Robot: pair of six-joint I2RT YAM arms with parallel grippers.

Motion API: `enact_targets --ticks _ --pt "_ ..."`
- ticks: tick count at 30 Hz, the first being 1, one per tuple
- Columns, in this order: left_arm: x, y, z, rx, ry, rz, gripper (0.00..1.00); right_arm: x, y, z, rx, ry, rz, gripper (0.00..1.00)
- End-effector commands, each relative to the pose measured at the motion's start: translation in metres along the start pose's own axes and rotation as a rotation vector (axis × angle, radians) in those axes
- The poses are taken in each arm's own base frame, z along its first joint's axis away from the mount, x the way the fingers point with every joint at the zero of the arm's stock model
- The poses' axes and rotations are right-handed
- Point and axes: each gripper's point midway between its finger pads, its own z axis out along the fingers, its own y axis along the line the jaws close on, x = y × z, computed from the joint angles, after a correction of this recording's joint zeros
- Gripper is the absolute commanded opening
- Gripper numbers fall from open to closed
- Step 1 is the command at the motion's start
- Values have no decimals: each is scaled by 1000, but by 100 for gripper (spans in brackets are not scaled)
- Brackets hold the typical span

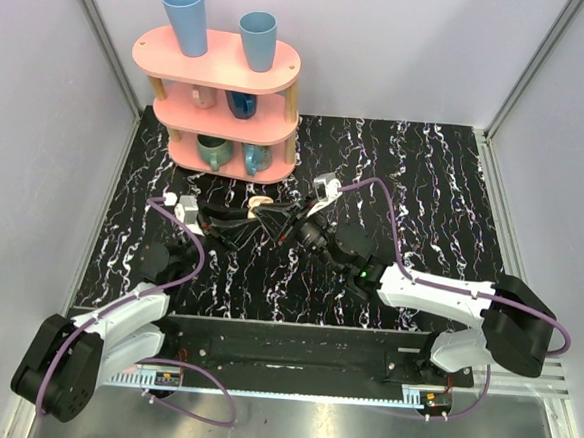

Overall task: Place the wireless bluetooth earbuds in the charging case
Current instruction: Place the earbud in the charging case.

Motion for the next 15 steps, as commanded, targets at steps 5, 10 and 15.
enact_targets --ticks 5,10,15 --pt "-82 -53 -2 203 -319 236 0 -10 1 1 39 9 -67 45" --pt "-81 -52 -3 197 -316 235 0 -22 5 0 34 -13 -90 57" --pt "-79 -50 -2 191 -312 230 0 -38 16 -3 -1 -44 -100 61"
